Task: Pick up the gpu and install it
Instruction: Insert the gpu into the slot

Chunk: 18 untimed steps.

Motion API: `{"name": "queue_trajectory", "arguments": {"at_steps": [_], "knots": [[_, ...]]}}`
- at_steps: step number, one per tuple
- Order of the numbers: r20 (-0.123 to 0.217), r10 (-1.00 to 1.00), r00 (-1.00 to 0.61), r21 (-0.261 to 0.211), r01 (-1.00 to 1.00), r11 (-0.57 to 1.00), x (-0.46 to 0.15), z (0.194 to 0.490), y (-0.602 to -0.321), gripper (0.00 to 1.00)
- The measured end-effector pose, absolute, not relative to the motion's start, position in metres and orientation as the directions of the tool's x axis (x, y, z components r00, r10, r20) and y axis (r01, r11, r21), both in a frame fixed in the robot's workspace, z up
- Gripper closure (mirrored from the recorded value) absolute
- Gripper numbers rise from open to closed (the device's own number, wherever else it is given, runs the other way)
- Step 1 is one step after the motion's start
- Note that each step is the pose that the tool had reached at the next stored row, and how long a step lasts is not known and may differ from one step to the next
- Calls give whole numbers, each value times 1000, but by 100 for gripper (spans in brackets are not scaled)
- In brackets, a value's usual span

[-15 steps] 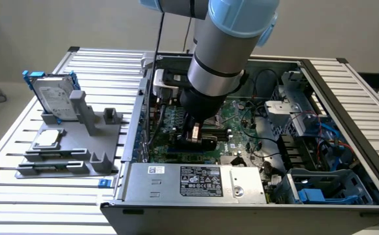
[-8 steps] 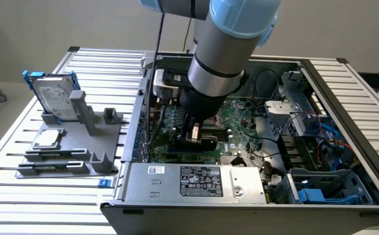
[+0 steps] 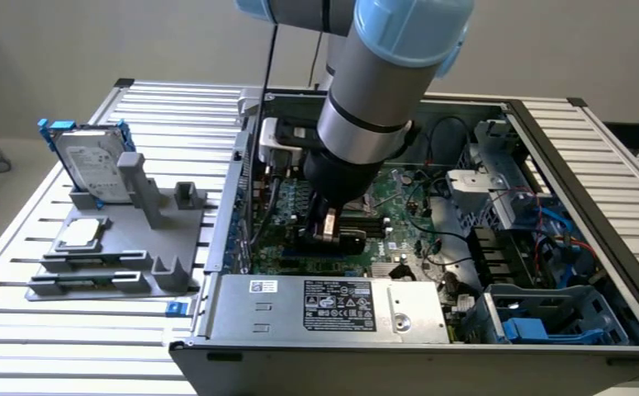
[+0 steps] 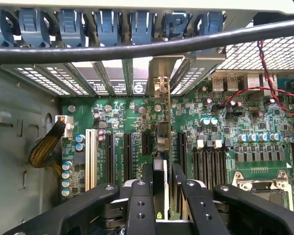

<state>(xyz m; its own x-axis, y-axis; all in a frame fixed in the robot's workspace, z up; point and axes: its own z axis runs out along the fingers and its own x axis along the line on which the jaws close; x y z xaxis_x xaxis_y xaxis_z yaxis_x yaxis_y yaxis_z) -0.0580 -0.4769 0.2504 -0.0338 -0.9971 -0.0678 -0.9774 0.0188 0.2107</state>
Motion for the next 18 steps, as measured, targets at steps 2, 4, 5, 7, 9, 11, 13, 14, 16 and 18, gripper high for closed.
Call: {"name": "queue_trajectory", "arguments": {"at_steps": [2,4,5,7,9,11,13,14,16,18], "knots": [[-68,-997,-34,212,-977,19,-58,250,-477,73],[-68,-997,-34,213,-977,19,-58,250,-477,73],[-67,-997,-34,214,-977,19,-58,250,-477,71],[-67,-997,-34,214,-977,19,-58,251,-477,65],[-68,-997,-34,214,-977,19,-58,254,-477,58],[-68,-997,-34,214,-977,19,-58,260,-477,58],[-68,-997,-34,214,-977,19,-58,268,-477,58],[-68,-997,-34,214,-977,19,-58,272,-477,58],[-68,-997,-34,214,-977,19,-58,279,-477,58],[-68,-997,-34,214,-977,19,-58,283,-477,58]]}}
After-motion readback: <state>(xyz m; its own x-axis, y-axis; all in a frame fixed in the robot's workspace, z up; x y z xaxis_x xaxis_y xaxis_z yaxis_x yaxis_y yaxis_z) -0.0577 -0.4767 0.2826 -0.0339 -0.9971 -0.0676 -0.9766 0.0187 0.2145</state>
